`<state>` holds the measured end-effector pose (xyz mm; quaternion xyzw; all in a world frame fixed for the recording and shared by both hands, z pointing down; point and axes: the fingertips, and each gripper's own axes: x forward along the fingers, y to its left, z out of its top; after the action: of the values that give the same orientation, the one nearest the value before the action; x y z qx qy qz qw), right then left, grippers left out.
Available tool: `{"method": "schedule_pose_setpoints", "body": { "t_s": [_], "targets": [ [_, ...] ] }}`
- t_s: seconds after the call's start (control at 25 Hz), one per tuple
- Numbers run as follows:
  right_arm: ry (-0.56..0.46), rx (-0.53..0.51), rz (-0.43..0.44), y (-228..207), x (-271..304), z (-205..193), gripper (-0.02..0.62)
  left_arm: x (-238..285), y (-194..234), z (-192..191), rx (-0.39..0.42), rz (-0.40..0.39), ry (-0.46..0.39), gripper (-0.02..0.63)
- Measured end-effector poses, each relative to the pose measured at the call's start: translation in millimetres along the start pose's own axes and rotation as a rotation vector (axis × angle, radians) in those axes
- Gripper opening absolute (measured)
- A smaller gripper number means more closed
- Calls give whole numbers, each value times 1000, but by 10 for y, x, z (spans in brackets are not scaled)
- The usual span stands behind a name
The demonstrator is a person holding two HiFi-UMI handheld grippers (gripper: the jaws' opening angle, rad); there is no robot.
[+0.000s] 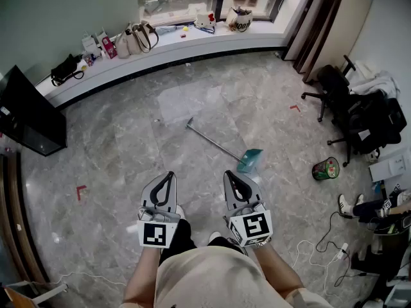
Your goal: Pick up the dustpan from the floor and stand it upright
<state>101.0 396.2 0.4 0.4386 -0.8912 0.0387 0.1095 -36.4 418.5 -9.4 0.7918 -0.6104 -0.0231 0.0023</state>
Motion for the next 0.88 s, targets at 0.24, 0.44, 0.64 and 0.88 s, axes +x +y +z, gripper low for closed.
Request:
{"method": "schedule_pose_setpoints", "body": {
  "t_s": [0.24,0.44,0.64,0.88],
  "targets": [
    [9,-13,-44,-51,1104,228,18,655,946,-89,6,-50,20,11],
    [43,-12,-62,-437,1794,226,18,1395,1253,-267,14,-72,49,11],
    [40,2,-37,-948,2628,226,18,2236,1495,-402,11,-76,58,11],
    [156,-39,38,-1412,3785,-106,18,3180,1867,-830,32,-78,81,11]
  ]
}}
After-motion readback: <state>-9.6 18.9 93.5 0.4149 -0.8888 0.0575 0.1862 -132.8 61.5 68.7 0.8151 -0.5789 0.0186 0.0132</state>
